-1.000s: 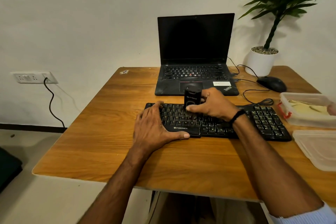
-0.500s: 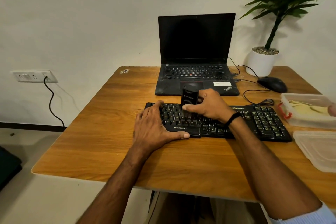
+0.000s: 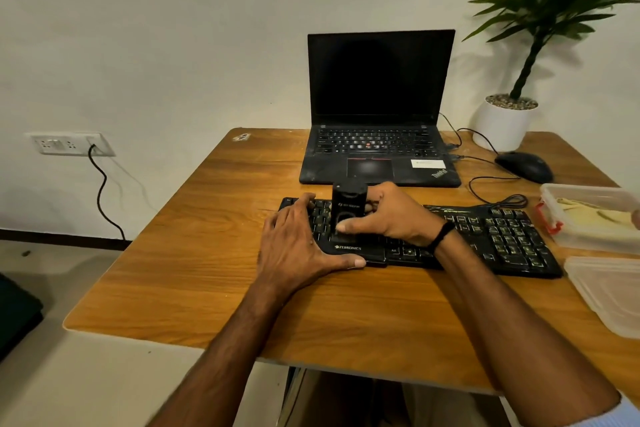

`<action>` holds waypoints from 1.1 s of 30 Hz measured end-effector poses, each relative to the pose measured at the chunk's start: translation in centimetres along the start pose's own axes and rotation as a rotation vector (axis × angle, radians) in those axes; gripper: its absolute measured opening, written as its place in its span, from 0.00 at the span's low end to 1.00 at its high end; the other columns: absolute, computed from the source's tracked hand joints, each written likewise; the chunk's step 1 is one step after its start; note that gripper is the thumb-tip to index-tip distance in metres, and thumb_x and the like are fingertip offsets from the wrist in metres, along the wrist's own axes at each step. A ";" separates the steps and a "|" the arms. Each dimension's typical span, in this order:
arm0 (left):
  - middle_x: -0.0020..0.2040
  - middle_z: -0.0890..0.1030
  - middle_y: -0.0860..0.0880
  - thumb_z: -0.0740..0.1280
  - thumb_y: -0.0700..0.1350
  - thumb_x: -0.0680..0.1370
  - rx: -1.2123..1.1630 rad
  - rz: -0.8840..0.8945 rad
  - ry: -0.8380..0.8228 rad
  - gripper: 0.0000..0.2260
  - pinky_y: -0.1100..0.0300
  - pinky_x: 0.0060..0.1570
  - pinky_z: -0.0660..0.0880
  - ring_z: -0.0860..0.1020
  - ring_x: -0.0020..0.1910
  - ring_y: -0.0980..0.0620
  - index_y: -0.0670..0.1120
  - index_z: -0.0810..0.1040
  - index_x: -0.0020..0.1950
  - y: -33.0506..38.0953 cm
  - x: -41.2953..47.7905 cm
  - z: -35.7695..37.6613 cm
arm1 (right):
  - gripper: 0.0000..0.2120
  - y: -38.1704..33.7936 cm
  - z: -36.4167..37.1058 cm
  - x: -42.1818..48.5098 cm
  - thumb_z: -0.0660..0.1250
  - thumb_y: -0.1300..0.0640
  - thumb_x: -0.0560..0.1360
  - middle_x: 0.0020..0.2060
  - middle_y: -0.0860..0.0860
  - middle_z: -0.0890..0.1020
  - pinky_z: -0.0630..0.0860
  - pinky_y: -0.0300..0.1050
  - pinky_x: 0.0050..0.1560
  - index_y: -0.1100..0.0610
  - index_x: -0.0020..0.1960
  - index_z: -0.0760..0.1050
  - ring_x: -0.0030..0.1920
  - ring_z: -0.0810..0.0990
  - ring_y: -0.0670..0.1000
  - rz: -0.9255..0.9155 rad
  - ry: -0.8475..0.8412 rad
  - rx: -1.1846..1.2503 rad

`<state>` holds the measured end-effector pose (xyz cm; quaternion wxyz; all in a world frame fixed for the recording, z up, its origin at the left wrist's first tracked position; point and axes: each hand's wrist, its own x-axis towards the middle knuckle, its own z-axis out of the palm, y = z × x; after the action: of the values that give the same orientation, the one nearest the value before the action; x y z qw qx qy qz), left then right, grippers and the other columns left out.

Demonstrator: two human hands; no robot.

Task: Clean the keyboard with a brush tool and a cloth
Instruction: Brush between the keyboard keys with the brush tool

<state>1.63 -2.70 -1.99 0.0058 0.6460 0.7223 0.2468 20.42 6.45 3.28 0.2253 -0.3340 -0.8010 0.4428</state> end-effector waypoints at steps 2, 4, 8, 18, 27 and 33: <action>0.75 0.70 0.51 0.63 0.87 0.56 0.000 0.004 0.005 0.64 0.48 0.76 0.61 0.68 0.74 0.50 0.50 0.55 0.81 0.1 0.0 -0.1 | 0.17 -0.1 0.2 1.0 0.77 0.49 0.69 0.46 0.42 0.82 0.79 0.36 0.45 0.51 0.55 0.80 0.48 0.82 0.45 0.003 0.234 -0.168; 0.76 0.69 0.50 0.63 0.86 0.56 0.000 0.003 0.006 0.64 0.48 0.76 0.60 0.67 0.74 0.50 0.50 0.55 0.81 0.1 -0.1 -0.1 | 0.18 -0.6 0.3 1.3 0.77 0.49 0.70 0.45 0.41 0.80 0.77 0.34 0.42 0.53 0.57 0.80 0.47 0.80 0.44 0.010 0.362 -0.275; 0.75 0.70 0.51 0.62 0.87 0.56 -0.011 0.002 0.008 0.64 0.46 0.76 0.61 0.67 0.74 0.50 0.50 0.55 0.81 0.1 0.0 -0.1 | 0.12 -1.1 0.5 1.2 0.79 0.51 0.68 0.43 0.42 0.84 0.77 0.33 0.42 0.47 0.50 0.81 0.45 0.83 0.41 0.000 -0.018 -0.069; 0.76 0.69 0.51 0.63 0.87 0.56 -0.028 0.010 0.010 0.64 0.49 0.76 0.60 0.66 0.74 0.52 0.51 0.54 0.81 0.1 0.2 -0.1 | 0.13 -0.6 1.1 2.6 0.79 0.52 0.69 0.44 0.48 0.87 0.83 0.44 0.47 0.53 0.51 0.83 0.46 0.85 0.48 0.021 -0.018 0.015; 0.77 0.67 0.50 0.61 0.87 0.55 -0.013 0.008 -0.006 0.66 0.48 0.77 0.58 0.64 0.76 0.51 0.49 0.52 0.82 0.0 0.1 -0.1 | 0.15 -0.1 1.6 3.3 0.78 0.49 0.68 0.45 0.45 0.86 0.82 0.40 0.46 0.51 0.52 0.82 0.45 0.84 0.44 0.027 0.143 -0.080; 0.78 0.66 0.50 0.61 0.87 0.55 -0.027 0.004 -0.022 0.66 0.47 0.78 0.58 0.64 0.76 0.51 0.50 0.51 0.82 0.0 0.0 -0.1 | 0.18 0.1 1.4 3.1 0.79 0.50 0.68 0.47 0.48 0.86 0.83 0.44 0.49 0.54 0.55 0.82 0.48 0.85 0.49 0.080 0.015 0.046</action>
<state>1.58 -2.71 -1.88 0.0216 0.6501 0.7174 0.2493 17.43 7.95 2.72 0.2208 -0.3638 -0.7751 0.4671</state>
